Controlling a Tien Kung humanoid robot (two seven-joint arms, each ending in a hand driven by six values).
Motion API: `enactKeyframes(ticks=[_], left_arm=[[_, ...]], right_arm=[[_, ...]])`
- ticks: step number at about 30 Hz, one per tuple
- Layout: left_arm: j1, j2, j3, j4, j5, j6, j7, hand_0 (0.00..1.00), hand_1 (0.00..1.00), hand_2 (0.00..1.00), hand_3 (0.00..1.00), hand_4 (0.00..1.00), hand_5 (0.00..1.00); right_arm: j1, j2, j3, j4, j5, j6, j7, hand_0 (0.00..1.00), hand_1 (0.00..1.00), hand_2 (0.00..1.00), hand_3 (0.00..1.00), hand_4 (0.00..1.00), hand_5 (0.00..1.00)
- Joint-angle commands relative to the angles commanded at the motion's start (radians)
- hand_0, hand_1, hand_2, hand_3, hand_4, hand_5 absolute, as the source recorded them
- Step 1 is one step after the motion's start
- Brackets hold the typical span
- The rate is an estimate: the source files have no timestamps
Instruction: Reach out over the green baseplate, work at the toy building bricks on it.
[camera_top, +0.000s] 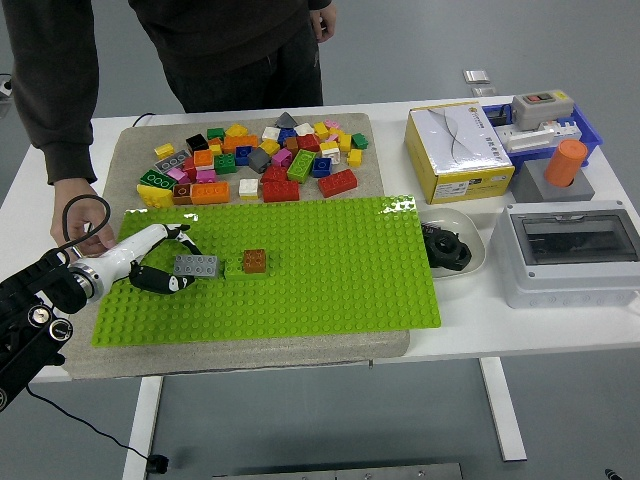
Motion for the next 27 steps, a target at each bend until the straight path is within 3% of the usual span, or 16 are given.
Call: enactKeyframes(ticks=[27], left_arm=[[-0.006,-0.026,-0.008,0.061,-0.002,-0.003,0.0,0.998,0.998,0.998,0.466,0.694,0.002]], right_arm=[[0.006,0.0,-0.003,0.0,0.008,0.0,0.004,0.714,0.584,0.697,0.681,0.758,0.755]])
